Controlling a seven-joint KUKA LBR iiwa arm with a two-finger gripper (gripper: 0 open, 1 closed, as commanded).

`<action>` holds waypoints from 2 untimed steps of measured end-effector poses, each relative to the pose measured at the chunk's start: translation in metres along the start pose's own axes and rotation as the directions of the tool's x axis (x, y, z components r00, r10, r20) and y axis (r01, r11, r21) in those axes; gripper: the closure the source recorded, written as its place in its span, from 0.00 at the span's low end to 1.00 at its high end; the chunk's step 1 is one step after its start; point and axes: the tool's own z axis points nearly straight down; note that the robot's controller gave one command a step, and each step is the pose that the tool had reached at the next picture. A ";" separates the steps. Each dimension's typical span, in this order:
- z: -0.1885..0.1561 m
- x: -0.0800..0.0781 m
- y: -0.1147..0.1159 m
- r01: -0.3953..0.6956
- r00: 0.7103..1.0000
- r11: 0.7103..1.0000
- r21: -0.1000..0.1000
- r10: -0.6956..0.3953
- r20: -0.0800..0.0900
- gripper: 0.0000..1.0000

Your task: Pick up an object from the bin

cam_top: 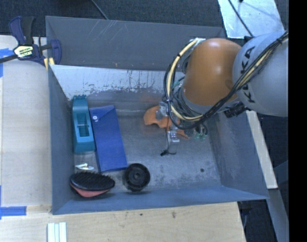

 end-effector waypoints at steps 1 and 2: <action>0.065 0.054 0.073 0.073 0.997 0.997 0.000 -0.073 0.002 0.00; 0.054 0.013 0.034 0.089 0.996 0.996 -0.002 -0.089 -0.002 0.00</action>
Offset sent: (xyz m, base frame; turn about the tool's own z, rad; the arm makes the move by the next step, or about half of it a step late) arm 0.0444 -0.0404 -0.0282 -0.0740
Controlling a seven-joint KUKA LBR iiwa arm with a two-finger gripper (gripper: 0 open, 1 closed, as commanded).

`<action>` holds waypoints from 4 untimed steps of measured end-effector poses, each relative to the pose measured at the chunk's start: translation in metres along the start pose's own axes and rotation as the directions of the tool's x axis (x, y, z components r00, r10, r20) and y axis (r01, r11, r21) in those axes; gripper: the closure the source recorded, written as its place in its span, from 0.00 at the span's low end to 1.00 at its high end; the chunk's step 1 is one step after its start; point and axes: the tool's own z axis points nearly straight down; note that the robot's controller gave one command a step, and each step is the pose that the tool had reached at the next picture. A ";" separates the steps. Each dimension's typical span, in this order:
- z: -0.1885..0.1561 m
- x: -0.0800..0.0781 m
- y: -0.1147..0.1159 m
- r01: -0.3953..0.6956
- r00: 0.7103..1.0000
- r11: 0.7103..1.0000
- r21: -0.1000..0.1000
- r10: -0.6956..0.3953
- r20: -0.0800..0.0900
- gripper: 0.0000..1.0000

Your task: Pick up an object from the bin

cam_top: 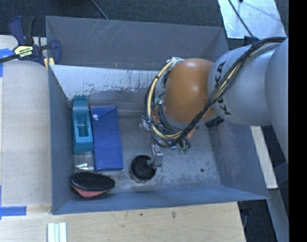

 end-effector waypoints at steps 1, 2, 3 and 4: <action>0.001 0.020 0.007 0.270 0.963 0.963 0.004 -0.270 0.000 0.00; 0.020 0.036 0.025 0.371 0.928 0.928 0.000 -0.371 -0.001 0.00; 0.031 0.046 0.034 0.488 0.873 0.873 0.007 -0.488 0.013 1.00; 0.032 0.046 0.034 0.488 0.873 0.873 0.008 -0.488 0.013 1.00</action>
Offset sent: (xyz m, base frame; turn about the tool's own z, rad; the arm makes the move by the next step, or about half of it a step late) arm -0.0443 0.0156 -0.0389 -0.1342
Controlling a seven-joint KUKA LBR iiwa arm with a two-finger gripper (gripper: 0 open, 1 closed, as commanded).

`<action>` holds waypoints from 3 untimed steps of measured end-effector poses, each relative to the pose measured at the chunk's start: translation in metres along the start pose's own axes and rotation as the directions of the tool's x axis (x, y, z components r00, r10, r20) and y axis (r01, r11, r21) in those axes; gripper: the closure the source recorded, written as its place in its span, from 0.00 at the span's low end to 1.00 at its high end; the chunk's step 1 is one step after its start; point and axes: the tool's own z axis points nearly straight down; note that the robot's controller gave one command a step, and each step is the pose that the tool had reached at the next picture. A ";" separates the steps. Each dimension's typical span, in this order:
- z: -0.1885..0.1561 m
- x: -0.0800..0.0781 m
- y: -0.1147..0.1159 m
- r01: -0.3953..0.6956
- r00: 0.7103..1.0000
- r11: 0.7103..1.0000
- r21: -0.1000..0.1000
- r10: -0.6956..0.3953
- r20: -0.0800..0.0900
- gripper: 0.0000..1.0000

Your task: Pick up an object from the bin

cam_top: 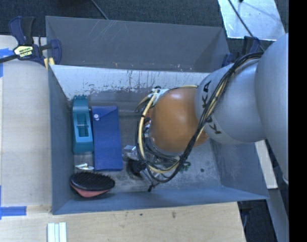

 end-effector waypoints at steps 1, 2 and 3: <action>-0.004 0.000 0.000 -0.002 1.000 1.000 -0.002 0.002 -0.001 1.00; -0.020 -0.001 0.001 -0.002 1.000 1.000 -0.005 0.002 -0.005 1.00; -0.028 -0.001 0.000 -0.001 1.000 1.000 -0.005 0.001 -0.008 1.00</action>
Offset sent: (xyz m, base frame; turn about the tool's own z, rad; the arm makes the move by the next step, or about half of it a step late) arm -0.0002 0.0002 0.0252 0.0001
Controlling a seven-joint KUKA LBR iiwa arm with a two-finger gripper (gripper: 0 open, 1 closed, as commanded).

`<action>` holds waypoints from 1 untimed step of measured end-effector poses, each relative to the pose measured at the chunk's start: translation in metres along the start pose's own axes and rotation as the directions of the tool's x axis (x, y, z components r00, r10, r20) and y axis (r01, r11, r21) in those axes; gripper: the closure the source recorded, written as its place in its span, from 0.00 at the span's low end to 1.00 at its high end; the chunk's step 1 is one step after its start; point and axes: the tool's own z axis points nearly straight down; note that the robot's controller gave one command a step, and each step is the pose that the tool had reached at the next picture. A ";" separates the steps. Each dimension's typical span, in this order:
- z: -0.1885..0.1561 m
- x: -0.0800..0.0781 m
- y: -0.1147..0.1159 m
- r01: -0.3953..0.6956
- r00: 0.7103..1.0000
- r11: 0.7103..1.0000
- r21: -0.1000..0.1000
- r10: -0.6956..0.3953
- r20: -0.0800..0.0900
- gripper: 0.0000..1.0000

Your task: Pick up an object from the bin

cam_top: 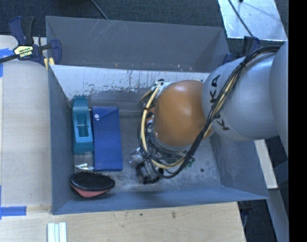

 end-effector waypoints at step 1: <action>-0.006 0.001 0.000 -0.001 1.000 1.000 -0.001 0.001 -0.003 1.00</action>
Offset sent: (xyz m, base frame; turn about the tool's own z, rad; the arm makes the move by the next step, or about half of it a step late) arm 0.0000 0.0002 0.0198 0.0000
